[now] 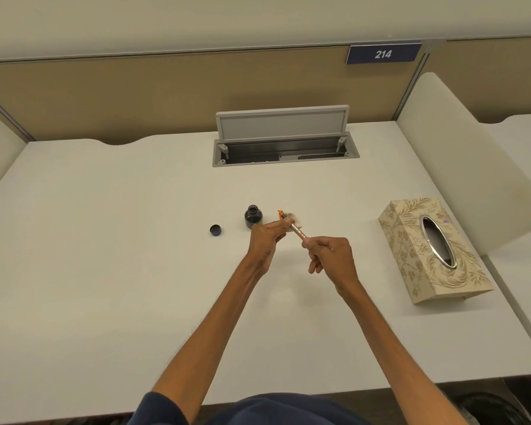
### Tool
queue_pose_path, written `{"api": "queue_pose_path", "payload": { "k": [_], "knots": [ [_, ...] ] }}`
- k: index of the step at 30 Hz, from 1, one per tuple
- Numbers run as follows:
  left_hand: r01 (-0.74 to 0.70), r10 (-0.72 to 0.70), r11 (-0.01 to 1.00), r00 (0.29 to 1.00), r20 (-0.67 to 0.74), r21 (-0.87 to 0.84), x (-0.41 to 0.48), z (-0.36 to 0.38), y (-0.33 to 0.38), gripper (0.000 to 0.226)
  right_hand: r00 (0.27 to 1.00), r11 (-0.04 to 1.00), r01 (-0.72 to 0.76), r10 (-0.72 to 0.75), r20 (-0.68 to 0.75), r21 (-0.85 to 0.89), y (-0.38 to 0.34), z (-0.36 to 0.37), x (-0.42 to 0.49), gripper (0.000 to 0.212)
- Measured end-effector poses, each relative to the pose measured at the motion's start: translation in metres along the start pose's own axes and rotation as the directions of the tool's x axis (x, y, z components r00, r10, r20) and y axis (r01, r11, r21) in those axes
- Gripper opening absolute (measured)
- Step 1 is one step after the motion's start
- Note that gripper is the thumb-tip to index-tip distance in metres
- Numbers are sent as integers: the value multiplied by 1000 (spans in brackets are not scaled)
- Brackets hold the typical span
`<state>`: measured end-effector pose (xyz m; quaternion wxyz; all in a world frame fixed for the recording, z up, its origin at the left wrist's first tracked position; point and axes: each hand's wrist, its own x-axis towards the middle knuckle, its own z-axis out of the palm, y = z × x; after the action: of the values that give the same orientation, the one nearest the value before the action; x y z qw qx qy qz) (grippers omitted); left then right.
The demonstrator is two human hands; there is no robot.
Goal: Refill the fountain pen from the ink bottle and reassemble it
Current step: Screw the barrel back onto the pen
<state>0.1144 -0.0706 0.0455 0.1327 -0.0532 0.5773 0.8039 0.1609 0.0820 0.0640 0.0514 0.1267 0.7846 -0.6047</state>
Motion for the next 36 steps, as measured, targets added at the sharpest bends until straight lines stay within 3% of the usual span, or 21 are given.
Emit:
{"api": "queue_pose_path", "payload": {
  "k": [4,11,15,20,22,29,36],
  "knots": [
    [23,-23,998,1000,-4,58,2,-3,-4,20,1000,1000,-11,11,9,-19,-4,-5,0,15],
    [7,-3,990,1000,-29,143,2,0,-3,22,965,928,139,-205,-162,-345,3,7,-4,7],
    [-20,23,992,999,-25,128,3,-3,-7,22,981,973,104,-135,-143,-205,4,12,-4,4],
    [-7,10,994,1000,-21,113,5,-6,-7,10,999,998,-39,40,-25,50,5,7,-3,7],
    [6,-5,990,1000,-7,138,6,-6,-6,14,998,996,-56,55,20,74,6,6,-2,9],
    [-5,18,962,999,-43,275,4,3,-5,20,1000,970,-8,12,15,-245,11,7,9,14],
    [-8,30,954,997,-68,300,11,3,-7,20,984,954,-41,-13,-179,-296,7,6,14,22]
  ]
}}
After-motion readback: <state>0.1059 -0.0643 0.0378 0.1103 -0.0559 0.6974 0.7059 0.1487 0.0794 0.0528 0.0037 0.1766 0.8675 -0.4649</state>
